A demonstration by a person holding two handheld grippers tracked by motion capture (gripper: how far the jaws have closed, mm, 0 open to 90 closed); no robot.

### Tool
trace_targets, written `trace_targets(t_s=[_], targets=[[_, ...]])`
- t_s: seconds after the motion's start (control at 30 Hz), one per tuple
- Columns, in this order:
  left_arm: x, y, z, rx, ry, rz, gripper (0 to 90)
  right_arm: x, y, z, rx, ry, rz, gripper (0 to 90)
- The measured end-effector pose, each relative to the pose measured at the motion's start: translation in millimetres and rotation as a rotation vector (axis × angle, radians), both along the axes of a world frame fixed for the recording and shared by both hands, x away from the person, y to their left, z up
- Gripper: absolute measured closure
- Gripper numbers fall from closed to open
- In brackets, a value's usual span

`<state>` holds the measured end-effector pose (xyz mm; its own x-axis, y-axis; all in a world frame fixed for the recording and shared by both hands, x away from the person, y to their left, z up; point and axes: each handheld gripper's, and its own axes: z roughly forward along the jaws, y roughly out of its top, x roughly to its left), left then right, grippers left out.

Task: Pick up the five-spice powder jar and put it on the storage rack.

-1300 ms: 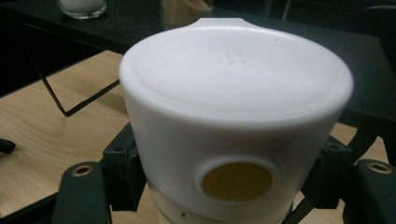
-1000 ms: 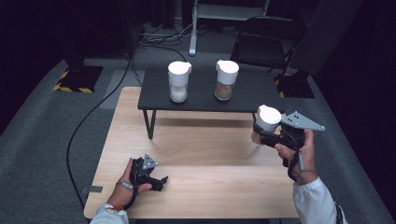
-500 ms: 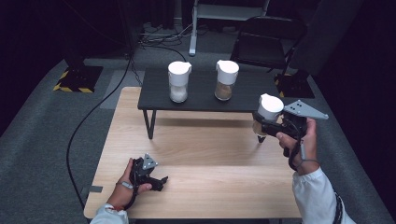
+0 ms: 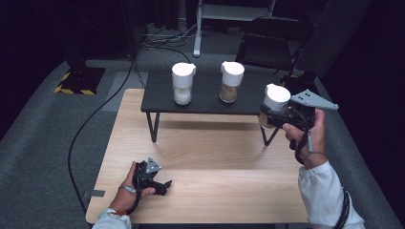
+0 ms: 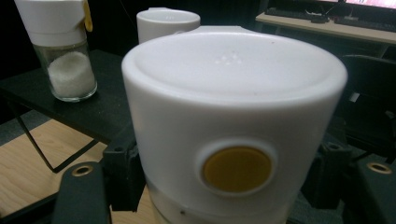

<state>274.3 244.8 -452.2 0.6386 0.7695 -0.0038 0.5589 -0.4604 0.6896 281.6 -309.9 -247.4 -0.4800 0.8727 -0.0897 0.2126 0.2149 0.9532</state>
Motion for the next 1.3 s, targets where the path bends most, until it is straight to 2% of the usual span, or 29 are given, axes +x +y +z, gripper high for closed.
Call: trace_targets(t_s=[0.3,0.97,1.3], targets=[[0.0,0.0,0.0,0.0,0.0,0.0,0.0,11.7,6.9,9.7,-0.002,-0.01,-0.02,29.5],[0.0,0.0,0.1,0.0,0.0,0.0,0.0,40.4,14.5,13.9,0.025,-0.025,-0.059,29.5],[0.0,0.0,0.0,0.0,0.0,0.0,0.0,57.9,21.0,19.9,0.038,-0.015,-0.084,29.5]])
